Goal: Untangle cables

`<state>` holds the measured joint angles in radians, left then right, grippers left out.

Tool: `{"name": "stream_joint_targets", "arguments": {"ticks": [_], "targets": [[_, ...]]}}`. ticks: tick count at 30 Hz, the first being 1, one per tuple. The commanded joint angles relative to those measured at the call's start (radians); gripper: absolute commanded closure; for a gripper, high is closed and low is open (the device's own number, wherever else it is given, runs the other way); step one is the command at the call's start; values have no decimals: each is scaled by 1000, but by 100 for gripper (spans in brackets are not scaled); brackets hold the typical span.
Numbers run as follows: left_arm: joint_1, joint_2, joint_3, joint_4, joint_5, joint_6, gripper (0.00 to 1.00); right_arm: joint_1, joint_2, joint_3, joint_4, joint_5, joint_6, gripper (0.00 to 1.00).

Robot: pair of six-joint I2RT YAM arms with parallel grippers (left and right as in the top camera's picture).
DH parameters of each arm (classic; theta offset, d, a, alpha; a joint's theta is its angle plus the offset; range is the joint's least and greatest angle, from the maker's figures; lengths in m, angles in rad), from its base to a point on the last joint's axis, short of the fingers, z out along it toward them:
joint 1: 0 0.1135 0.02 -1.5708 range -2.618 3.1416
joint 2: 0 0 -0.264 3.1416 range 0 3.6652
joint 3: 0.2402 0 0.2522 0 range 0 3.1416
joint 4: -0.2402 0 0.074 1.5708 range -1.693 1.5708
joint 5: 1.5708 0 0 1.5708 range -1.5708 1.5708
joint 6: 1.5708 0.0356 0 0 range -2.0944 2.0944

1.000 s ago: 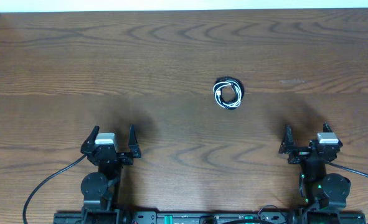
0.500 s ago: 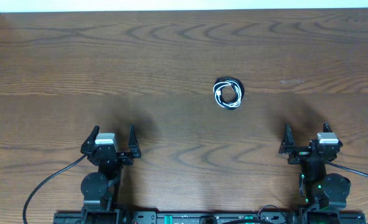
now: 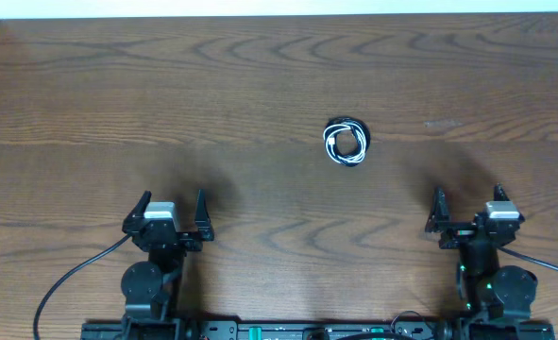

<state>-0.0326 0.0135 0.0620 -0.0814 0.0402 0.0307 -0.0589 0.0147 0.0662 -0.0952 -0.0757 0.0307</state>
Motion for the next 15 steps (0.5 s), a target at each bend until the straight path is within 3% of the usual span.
{"name": "stream_joint_targets", "arguments": {"ticks": [1, 7, 15], "targets": [[5, 25, 114, -8, 14, 10, 2, 6, -4, 129, -73, -55, 28, 1], [5, 167, 298, -117, 61, 14, 2, 6, 69, 297, -185, -59, 19, 1], [5, 407, 560, -283, 108, 31, 2, 6, 310, 519, -305, -71, 19, 1]]}}
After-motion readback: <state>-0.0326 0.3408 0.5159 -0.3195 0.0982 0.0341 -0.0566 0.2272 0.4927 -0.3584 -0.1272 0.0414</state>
